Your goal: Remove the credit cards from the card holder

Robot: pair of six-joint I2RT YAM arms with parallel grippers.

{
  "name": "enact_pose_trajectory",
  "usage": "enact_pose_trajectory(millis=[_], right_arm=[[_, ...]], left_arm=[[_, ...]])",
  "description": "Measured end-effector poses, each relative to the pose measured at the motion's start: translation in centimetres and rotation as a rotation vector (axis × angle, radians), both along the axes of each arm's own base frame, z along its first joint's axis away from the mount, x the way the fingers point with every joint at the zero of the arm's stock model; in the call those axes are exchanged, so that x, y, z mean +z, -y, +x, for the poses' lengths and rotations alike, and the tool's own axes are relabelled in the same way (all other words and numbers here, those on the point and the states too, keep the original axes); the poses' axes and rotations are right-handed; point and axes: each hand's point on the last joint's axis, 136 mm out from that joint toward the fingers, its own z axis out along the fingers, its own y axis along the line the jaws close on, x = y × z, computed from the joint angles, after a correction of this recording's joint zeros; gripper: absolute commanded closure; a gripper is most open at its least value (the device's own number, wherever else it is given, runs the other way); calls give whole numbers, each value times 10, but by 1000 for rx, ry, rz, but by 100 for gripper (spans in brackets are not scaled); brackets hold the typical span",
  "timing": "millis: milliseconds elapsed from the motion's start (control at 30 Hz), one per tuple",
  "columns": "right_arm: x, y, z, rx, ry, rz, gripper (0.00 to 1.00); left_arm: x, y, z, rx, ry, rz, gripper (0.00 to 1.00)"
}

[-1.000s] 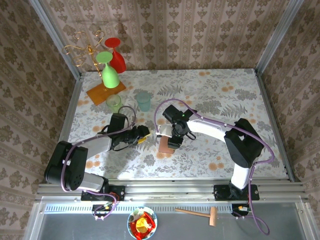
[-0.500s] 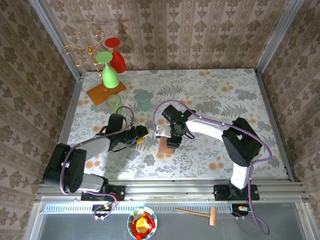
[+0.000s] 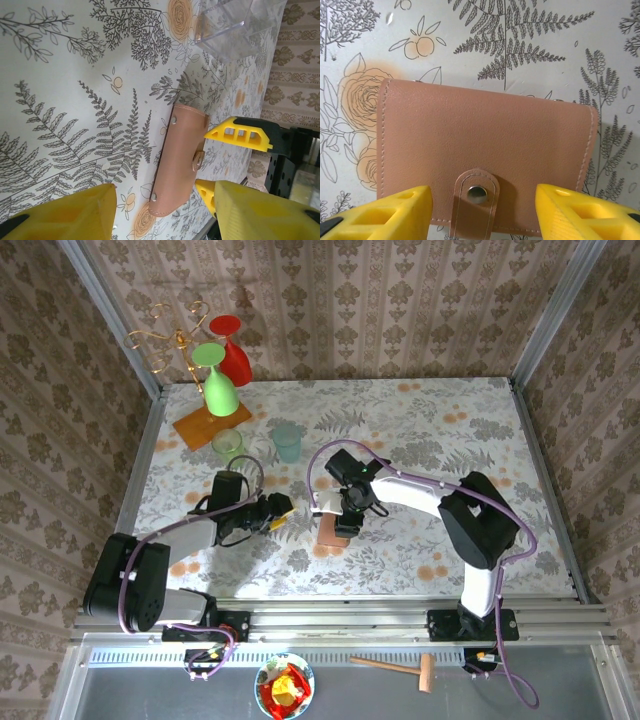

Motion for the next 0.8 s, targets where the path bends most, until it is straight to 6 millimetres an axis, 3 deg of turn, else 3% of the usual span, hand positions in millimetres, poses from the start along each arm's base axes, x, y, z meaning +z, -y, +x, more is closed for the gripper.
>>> enact_pose_trajectory(millis=[333,800], right_arm=[[-6,-2,2,1,-2,-1,50],[-6,-5,-1,-1,-8,6,81]], left_arm=[[0,-2,2,8,-1,0,45],[0,0,1,-2,-5,-10,42]])
